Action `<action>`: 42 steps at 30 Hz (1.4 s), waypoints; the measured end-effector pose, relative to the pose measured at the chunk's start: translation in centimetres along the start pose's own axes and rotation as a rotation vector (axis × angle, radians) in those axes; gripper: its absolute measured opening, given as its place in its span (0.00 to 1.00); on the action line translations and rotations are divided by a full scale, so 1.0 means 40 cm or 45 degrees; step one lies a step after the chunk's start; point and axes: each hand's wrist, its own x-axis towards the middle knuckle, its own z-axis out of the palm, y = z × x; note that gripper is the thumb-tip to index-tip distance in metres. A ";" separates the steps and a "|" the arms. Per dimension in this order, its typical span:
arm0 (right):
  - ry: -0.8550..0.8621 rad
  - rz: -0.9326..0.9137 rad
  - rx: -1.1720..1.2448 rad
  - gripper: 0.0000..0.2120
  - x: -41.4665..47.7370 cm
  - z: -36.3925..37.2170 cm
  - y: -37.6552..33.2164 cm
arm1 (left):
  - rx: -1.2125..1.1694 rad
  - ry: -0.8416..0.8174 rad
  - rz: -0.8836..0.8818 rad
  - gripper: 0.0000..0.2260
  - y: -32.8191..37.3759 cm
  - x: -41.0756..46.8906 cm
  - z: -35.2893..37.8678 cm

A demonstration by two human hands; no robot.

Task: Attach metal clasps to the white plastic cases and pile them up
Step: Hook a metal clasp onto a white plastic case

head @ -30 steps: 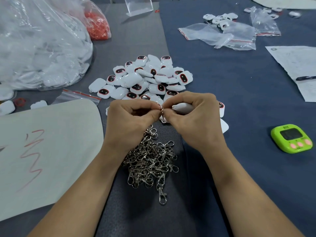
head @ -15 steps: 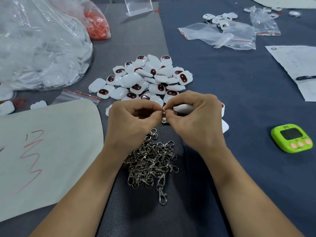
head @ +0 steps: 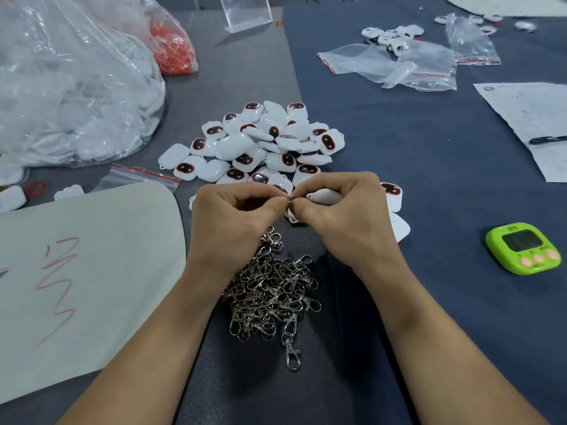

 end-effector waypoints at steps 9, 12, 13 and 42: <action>0.036 -0.032 -0.132 0.06 -0.001 0.007 0.012 | 0.208 -0.038 0.114 0.08 -0.004 -0.005 0.002; 0.026 0.010 -0.156 0.07 0.003 0.010 0.015 | 0.260 -0.018 0.103 0.08 -0.006 -0.008 0.006; 0.031 0.044 -0.112 0.07 0.004 0.011 0.015 | 0.229 -0.007 0.074 0.08 -0.006 -0.008 0.008; -0.336 0.329 0.383 0.12 0.012 -0.007 0.010 | 0.205 -0.086 0.126 0.09 0.013 -0.015 -0.006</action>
